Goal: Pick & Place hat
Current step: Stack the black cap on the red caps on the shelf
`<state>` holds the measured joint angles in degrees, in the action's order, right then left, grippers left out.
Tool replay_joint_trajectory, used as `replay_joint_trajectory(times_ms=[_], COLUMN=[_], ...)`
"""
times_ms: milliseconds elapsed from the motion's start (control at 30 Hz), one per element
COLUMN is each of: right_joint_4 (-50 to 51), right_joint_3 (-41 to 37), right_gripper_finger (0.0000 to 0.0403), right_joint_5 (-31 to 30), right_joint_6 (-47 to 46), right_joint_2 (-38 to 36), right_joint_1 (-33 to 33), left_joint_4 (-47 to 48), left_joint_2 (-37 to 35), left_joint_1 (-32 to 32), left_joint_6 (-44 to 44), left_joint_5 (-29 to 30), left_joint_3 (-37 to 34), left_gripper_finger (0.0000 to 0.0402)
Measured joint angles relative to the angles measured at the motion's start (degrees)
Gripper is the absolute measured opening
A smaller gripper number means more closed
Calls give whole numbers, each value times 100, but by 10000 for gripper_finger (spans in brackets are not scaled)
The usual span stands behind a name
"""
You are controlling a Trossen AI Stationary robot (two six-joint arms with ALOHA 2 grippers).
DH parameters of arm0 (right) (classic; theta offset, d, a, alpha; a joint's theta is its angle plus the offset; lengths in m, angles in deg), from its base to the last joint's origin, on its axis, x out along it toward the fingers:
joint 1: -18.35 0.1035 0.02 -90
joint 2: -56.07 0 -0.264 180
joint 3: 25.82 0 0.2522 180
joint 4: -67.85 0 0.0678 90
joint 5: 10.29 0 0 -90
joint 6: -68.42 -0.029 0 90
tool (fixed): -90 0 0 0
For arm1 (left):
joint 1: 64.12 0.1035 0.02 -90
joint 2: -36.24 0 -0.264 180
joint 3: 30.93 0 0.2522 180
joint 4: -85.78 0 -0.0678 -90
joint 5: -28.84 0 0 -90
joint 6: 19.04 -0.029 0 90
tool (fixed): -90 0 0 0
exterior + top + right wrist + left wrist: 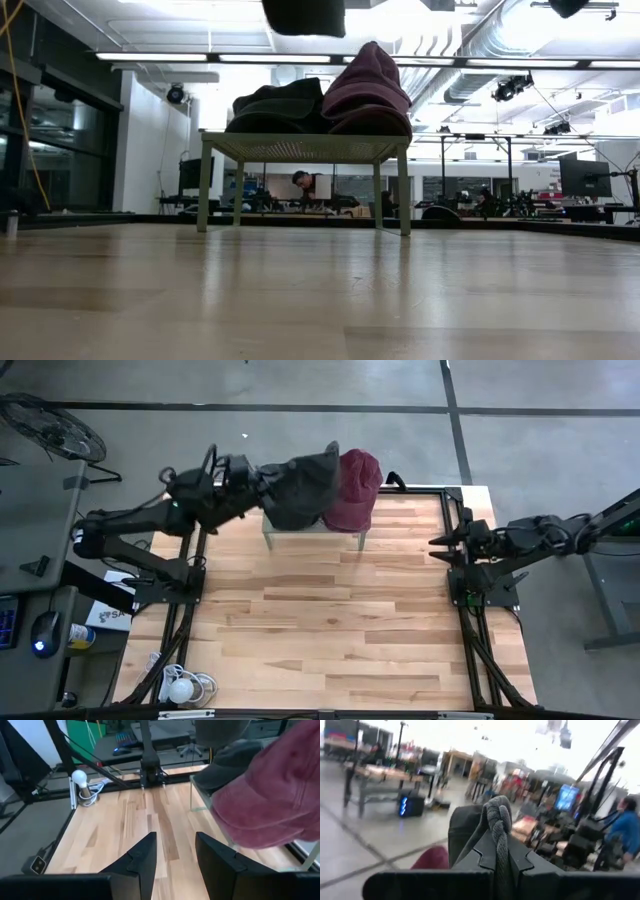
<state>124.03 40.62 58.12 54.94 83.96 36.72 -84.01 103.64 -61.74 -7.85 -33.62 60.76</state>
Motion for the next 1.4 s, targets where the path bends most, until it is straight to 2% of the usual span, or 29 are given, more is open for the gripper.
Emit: replay_joint_trajectory(times_ms=[200,333,633,967,1200,1400], right_joint_4=[-592,-1272,-2531,-4060,-4116,-4102], right_joint_3=[-668,-1212,-2139,-3022,-3118,-3118], right_gripper_finger=[128,128,128,128,128,128], right_joint_5=[-217,-211,11,969,1357,1471], right_joint_6=[-151,-81,-408,-883,-1001,-1007], right_joint_2=[-323,-438,-487,-471,-473,-471], right_joint_1=[0,0,-16,-486,-748,-896], left_joint_4=[2120,2893,3281,3562,3618,3739], left_joint_2=[282,513,679,703,724,800], left_joint_1=[384,600,1144,1759,2446,3188], left_joint_6=[594,998,1699,1981,2396,3013], left_joint_5=[9,-126,-664,-1178,-1816,-2917], left_joint_3=[1350,1838,1924,1924,1924,1920], left_gripper_finger=[0,0,0,0,0,0])
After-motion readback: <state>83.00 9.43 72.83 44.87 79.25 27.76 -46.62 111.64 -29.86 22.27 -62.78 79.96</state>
